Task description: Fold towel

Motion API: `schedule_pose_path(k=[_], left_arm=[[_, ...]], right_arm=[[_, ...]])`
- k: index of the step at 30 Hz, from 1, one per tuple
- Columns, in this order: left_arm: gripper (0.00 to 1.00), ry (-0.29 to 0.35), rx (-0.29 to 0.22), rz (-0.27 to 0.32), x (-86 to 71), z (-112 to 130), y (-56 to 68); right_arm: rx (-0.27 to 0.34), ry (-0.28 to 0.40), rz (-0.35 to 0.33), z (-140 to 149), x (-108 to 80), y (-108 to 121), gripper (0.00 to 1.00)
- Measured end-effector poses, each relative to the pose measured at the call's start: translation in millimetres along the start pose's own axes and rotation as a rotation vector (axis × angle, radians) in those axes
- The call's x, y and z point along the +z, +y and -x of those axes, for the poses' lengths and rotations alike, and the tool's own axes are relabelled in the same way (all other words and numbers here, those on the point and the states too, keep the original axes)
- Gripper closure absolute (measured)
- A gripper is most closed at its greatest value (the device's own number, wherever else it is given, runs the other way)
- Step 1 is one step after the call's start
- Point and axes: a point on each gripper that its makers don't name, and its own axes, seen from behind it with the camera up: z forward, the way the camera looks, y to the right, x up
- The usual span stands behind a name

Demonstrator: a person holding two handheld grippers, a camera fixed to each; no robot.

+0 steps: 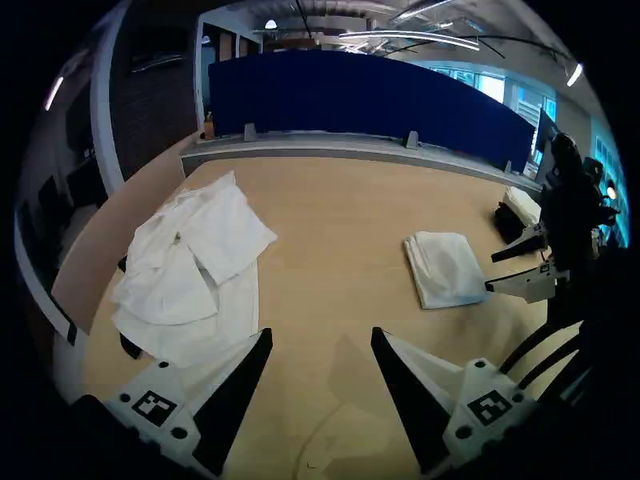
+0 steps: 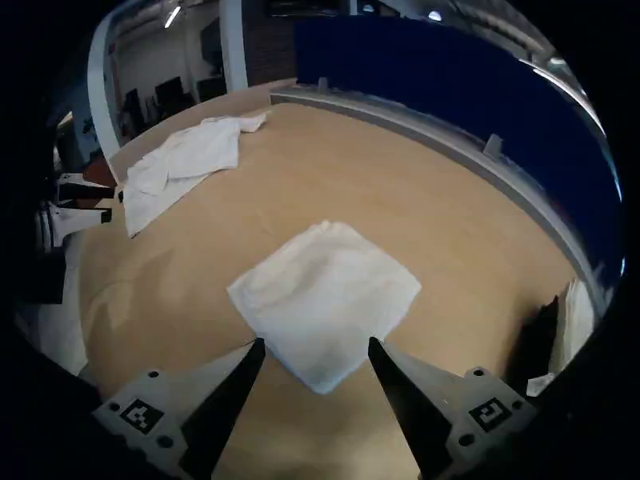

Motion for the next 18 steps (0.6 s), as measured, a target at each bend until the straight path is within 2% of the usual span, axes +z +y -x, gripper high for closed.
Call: schedule_pose_path(k=[14, 16, 18], left_arm=[[0.08, 0.001, -0.006, -0.006, -2.9, 3, -5.1], [0.08, 0.002, -0.005, -0.006, -3.3, 3, -5.1], [0.08, 0.003, -0.005, -0.006, -3.8, 2, -5.1]], right_arm=[[0.043, -0.053, 0.031, 37, 5.9, 7, 0.00], [0.046, -0.058, 0.033, 39, 7.3, 7, 0.04], [0.048, -0.063, 0.034, 42, 8.6, 6, 0.13]])
